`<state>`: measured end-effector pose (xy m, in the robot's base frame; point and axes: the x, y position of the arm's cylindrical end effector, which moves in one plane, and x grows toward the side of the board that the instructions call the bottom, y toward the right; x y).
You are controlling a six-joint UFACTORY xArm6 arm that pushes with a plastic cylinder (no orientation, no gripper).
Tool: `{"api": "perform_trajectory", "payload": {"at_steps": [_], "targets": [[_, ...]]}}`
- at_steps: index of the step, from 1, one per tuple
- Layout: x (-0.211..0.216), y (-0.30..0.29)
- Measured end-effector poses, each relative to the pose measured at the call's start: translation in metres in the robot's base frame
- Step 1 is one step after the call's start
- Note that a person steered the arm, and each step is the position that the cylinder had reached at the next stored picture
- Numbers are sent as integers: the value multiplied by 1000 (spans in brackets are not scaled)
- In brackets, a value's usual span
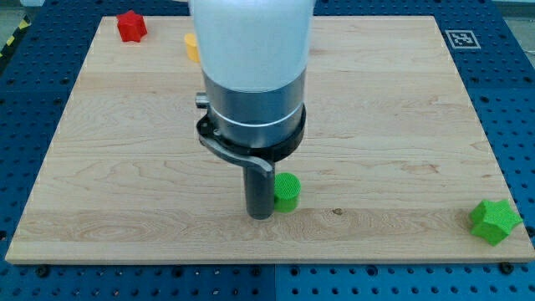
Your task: Push the green circle towards the green star
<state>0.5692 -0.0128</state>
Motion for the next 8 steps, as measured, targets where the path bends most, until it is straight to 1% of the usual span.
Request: {"api": "perform_trajectory", "payload": {"at_steps": [2, 3, 4, 6, 8], "targets": [[-19, 5], [-20, 31], [-31, 55], [-76, 109], [-81, 112]]}}
